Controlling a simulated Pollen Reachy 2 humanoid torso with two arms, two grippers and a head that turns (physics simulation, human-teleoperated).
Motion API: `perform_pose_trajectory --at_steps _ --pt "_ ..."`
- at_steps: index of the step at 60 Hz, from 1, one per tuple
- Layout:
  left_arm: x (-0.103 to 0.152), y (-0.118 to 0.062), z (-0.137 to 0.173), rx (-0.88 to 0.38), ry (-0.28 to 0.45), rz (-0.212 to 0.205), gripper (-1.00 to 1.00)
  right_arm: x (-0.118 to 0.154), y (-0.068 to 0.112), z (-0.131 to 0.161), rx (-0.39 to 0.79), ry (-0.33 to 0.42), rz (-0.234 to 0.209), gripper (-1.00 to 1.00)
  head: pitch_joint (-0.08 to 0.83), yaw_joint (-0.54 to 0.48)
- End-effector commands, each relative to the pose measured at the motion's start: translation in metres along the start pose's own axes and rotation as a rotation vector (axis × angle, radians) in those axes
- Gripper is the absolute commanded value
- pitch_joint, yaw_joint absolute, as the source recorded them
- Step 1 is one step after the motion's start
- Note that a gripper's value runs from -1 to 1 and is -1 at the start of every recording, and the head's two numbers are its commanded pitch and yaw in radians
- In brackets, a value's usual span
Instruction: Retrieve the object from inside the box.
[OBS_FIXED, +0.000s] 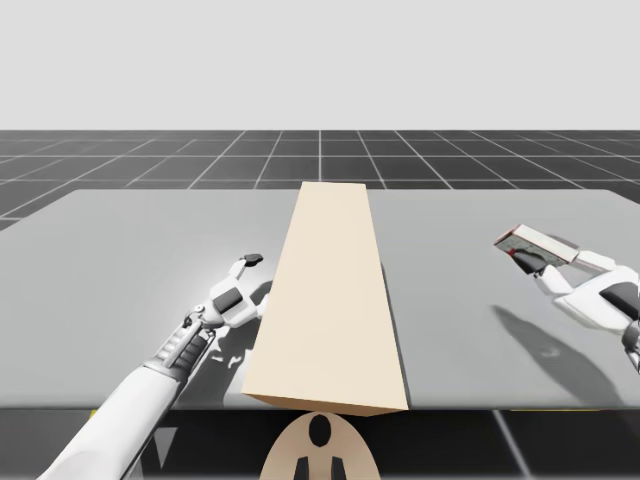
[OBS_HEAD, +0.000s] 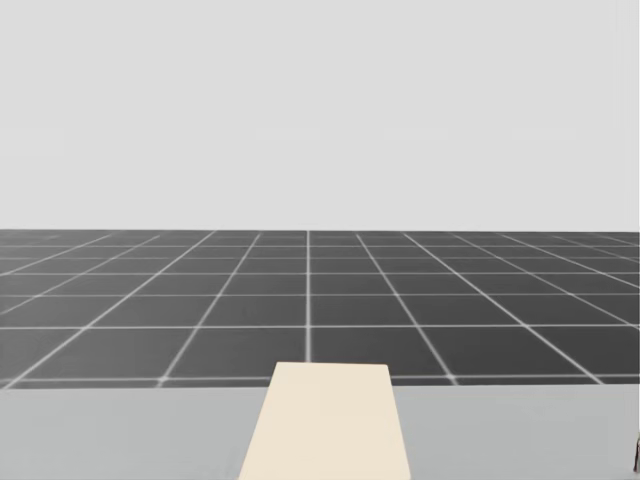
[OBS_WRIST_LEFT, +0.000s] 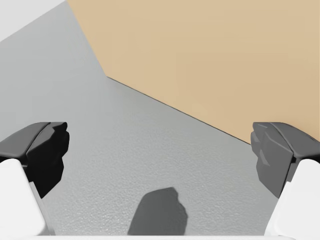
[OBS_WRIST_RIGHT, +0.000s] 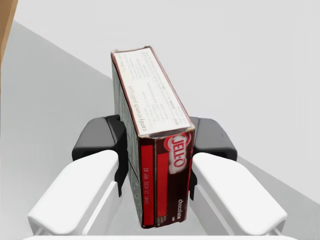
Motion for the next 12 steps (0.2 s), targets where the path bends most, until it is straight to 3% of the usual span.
perform_pose_trajectory --at_steps 1,12 --pt "0.0 0.001 0.0 0.003 -0.002 0.004 -1.0 0.042 -0.041 -0.017 -0.155 -0.023 0.093 1.0 -0.002 -0.02" --pt "-0.001 0.001 0.0 0.005 -0.004 0.004 -1.0 0.088 -0.062 -0.028 -0.321 -0.025 0.129 1.0 -0.003 -0.02"
